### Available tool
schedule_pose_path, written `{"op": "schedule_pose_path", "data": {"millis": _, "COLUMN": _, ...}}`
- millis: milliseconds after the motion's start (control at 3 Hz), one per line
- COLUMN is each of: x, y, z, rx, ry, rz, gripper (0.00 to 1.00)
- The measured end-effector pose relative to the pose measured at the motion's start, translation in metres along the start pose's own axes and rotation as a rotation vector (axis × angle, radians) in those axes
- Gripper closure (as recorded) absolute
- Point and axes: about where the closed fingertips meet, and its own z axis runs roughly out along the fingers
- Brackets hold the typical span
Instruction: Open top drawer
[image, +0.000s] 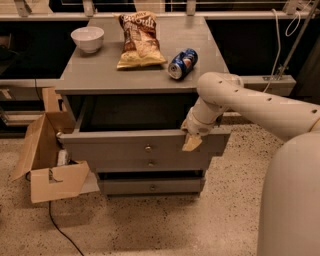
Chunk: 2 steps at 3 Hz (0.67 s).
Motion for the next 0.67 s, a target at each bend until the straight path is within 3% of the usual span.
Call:
{"op": "schedule_pose_path", "data": {"millis": 333, "x": -0.0019, "y": -0.001, "z": -0.0043, "rx": 0.0, "ry": 0.0, "rz": 0.0, "gripper": 0.81}}
{"op": "schedule_pose_path", "data": {"millis": 667, "x": -0.0006, "y": 0.0016, "z": -0.011, "rx": 0.029, "ry": 0.001, "rz": 0.017, "gripper": 0.0}}
